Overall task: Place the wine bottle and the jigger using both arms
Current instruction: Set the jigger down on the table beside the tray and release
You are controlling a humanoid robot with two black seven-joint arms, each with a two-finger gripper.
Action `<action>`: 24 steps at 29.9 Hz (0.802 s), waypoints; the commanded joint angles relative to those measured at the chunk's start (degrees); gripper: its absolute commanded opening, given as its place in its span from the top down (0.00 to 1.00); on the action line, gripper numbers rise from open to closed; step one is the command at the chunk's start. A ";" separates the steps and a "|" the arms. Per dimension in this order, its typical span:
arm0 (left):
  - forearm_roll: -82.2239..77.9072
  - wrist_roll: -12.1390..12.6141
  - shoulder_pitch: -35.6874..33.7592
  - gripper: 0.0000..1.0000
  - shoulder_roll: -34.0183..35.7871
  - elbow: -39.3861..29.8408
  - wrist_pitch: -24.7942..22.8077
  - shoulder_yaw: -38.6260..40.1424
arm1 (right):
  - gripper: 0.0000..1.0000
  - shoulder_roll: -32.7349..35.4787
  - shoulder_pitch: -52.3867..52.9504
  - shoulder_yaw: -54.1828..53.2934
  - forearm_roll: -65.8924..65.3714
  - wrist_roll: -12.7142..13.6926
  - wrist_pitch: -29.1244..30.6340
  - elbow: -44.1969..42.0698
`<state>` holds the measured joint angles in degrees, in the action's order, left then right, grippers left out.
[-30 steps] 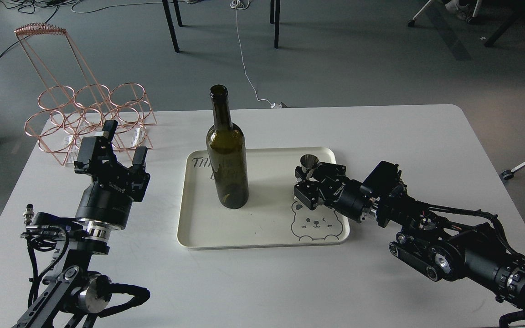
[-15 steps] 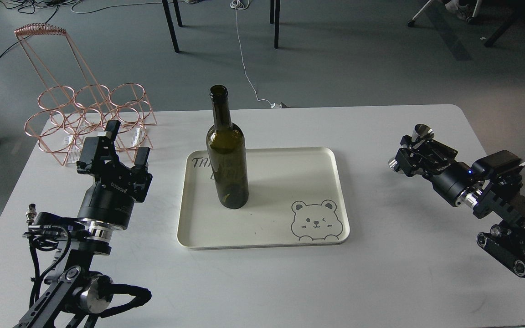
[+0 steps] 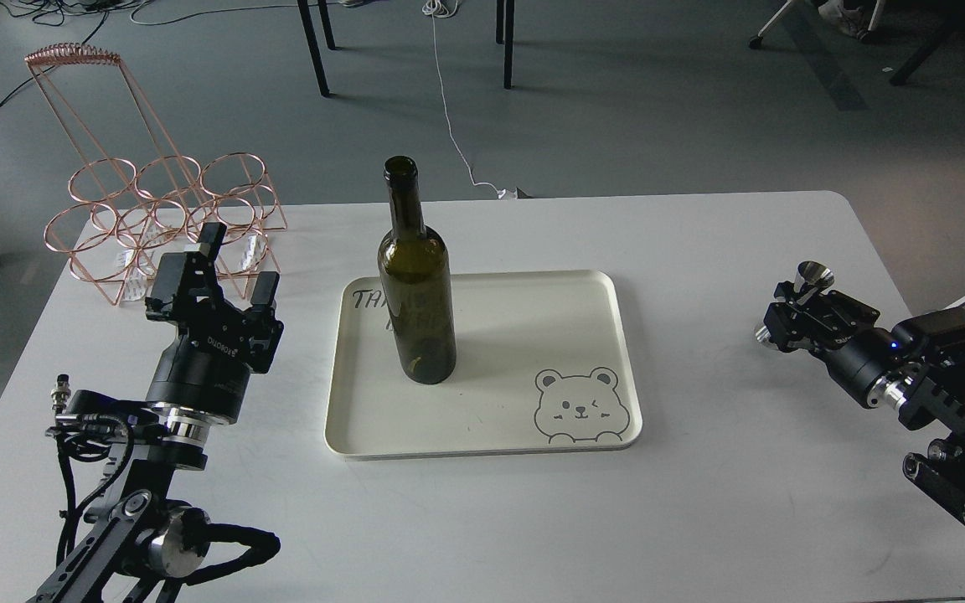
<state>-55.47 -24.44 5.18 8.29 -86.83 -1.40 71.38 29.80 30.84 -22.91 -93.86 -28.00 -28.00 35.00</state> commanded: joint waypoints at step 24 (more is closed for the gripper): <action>0.01 0.00 -0.43 0.02 -0.37 0.08 0.00 -0.10 | 0.06 5.70 -2.71 0.93 0.17 0.00 0.00 3.92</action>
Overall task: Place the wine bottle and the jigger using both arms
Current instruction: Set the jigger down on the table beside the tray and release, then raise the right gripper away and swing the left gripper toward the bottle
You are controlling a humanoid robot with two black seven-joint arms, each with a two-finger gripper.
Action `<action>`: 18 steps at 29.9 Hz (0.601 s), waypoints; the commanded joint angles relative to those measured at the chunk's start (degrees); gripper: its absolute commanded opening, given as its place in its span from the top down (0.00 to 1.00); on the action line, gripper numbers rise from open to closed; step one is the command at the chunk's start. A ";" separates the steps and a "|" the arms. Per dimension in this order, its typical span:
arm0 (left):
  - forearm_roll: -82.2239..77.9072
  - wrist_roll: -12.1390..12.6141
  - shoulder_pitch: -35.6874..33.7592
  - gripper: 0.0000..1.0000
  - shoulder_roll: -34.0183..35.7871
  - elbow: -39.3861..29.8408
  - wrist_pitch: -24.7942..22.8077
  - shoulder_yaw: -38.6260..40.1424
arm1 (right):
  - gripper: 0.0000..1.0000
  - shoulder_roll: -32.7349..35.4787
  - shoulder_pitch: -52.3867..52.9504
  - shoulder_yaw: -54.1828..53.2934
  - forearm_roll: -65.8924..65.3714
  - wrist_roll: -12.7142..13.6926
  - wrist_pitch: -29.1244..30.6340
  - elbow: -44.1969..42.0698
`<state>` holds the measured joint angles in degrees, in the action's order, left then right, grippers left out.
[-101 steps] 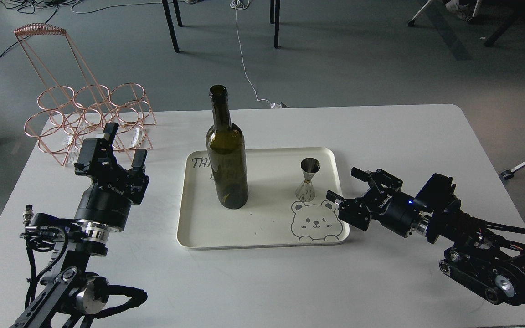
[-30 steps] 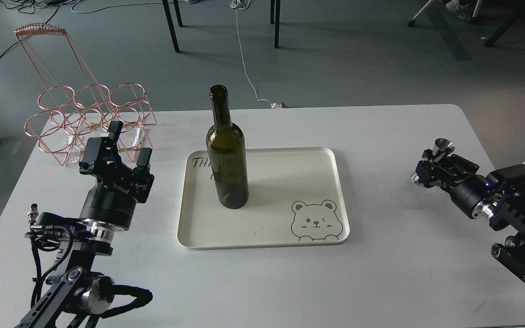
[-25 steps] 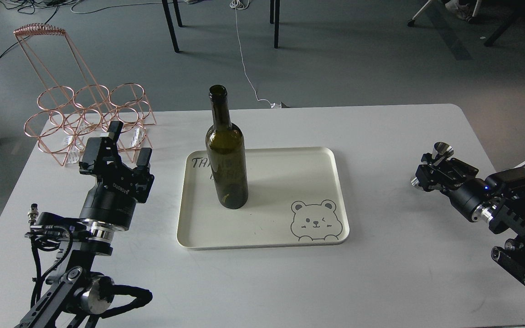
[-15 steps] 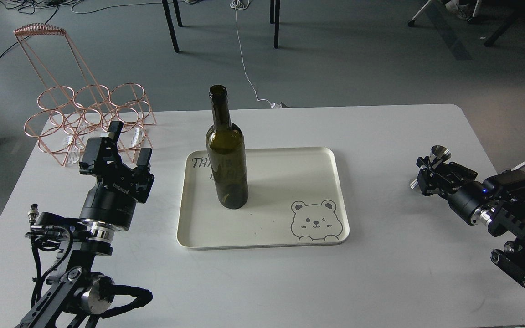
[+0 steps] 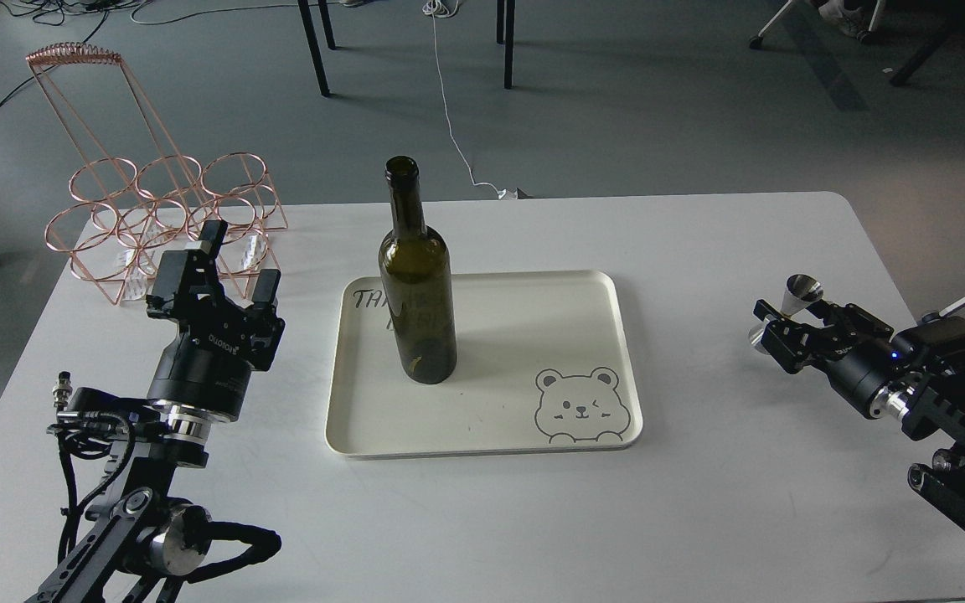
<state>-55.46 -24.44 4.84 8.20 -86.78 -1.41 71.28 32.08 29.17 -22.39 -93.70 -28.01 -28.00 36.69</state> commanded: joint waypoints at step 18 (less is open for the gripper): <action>-0.08 -1.83 -0.27 0.02 -0.12 -0.06 -0.08 0.00 | 0.02 23.73 -3.59 6.75 27.23 0.01 0.00 46.43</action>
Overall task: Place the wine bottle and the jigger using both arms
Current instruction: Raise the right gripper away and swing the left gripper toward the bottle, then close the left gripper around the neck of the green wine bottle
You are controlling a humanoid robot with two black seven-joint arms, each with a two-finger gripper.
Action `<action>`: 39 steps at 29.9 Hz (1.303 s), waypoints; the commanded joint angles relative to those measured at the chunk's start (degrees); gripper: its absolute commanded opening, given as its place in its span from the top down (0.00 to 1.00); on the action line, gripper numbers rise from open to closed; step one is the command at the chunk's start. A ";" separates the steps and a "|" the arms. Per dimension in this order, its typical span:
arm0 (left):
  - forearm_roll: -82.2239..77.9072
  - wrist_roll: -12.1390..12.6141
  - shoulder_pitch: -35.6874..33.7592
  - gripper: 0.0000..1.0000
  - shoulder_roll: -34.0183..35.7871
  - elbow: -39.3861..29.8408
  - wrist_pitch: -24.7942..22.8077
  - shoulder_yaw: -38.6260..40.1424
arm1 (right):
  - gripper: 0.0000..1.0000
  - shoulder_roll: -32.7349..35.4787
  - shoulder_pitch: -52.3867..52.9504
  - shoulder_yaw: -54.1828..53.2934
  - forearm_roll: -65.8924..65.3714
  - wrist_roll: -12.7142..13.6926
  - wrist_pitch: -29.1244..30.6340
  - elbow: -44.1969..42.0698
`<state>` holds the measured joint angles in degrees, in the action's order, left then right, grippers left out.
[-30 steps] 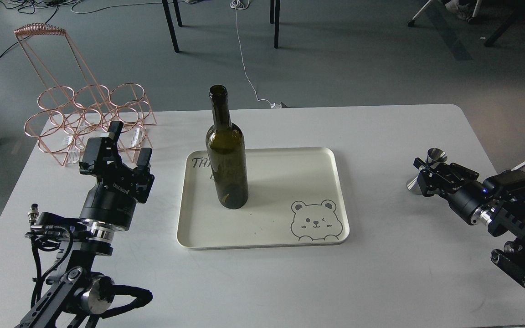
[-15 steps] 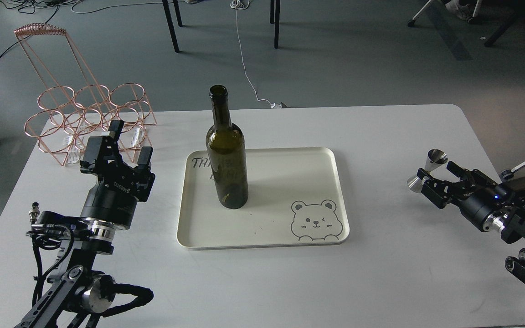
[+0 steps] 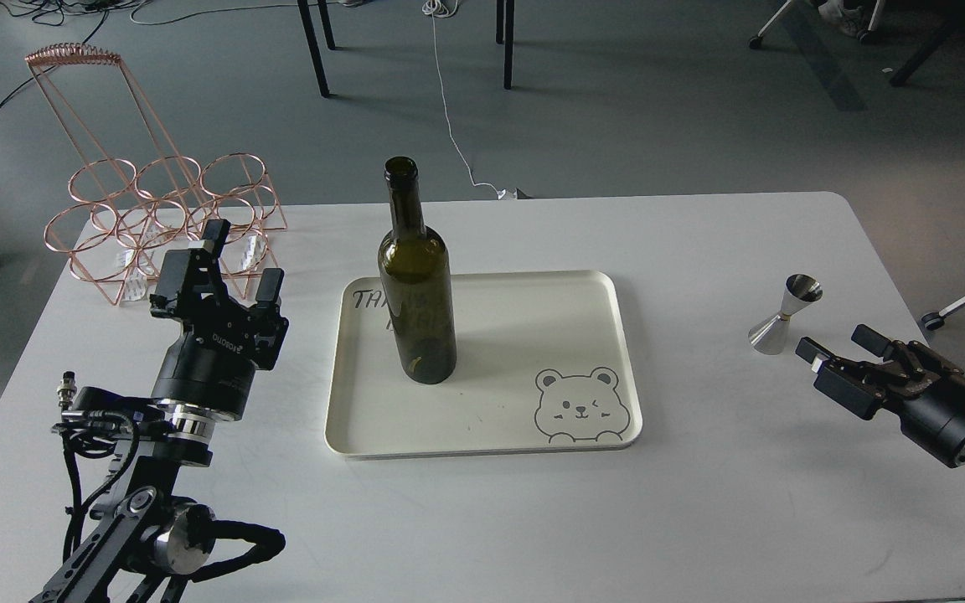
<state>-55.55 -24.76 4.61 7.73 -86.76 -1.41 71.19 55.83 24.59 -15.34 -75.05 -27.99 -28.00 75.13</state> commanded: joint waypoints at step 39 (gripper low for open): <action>-38.89 -3.24 -3.11 0.02 24.43 -12.82 -0.79 -3.68 | 0.01 -19.87 10.83 -4.26 69.08 -0.01 52.35 -15.79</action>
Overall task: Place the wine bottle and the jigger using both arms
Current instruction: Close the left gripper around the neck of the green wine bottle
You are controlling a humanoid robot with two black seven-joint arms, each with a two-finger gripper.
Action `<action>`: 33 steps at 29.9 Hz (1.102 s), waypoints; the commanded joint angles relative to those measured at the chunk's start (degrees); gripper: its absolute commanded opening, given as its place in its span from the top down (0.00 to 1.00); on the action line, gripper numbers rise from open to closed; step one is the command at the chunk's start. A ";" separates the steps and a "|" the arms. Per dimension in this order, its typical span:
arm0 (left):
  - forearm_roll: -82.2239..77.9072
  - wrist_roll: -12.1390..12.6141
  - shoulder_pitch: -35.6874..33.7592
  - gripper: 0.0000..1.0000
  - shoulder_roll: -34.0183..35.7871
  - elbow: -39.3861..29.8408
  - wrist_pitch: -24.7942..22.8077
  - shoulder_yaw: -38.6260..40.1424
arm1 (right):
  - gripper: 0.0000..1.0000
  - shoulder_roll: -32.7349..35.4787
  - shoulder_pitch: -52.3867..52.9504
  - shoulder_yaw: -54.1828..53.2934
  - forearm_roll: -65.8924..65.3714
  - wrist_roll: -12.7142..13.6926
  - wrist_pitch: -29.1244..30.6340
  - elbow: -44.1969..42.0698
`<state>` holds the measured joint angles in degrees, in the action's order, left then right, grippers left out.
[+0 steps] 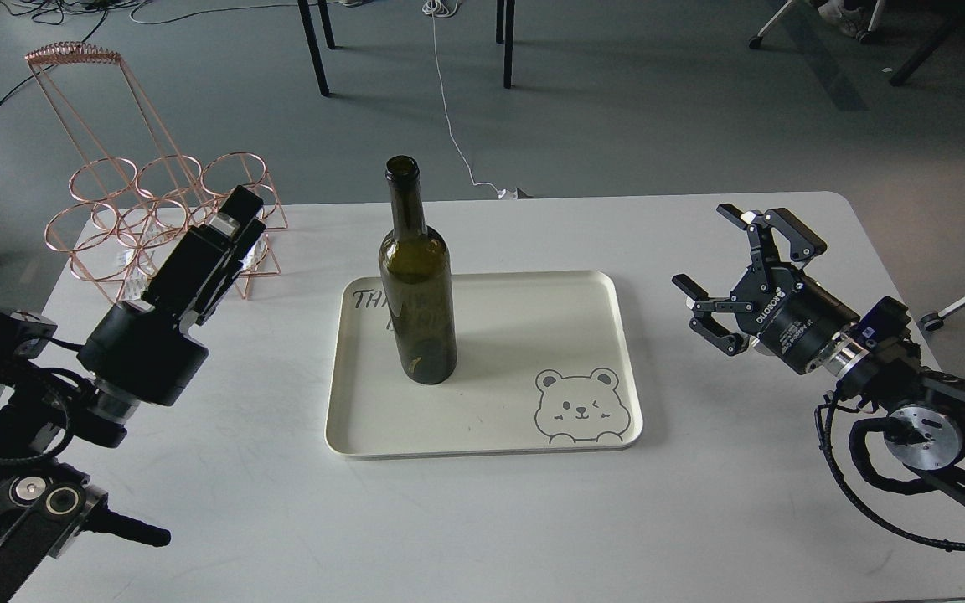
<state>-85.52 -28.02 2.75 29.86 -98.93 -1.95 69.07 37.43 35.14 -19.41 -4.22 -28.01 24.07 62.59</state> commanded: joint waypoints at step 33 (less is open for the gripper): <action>-34.71 0.02 -36.41 0.02 5.56 13.23 -2.36 -22.04 | 0.01 -0.96 -0.16 -0.19 -1.93 0.01 0.10 -3.44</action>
<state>-120.35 -27.99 -32.49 36.26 -86.53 -4.30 47.90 36.33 34.96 -19.59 -6.16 -28.00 24.28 59.15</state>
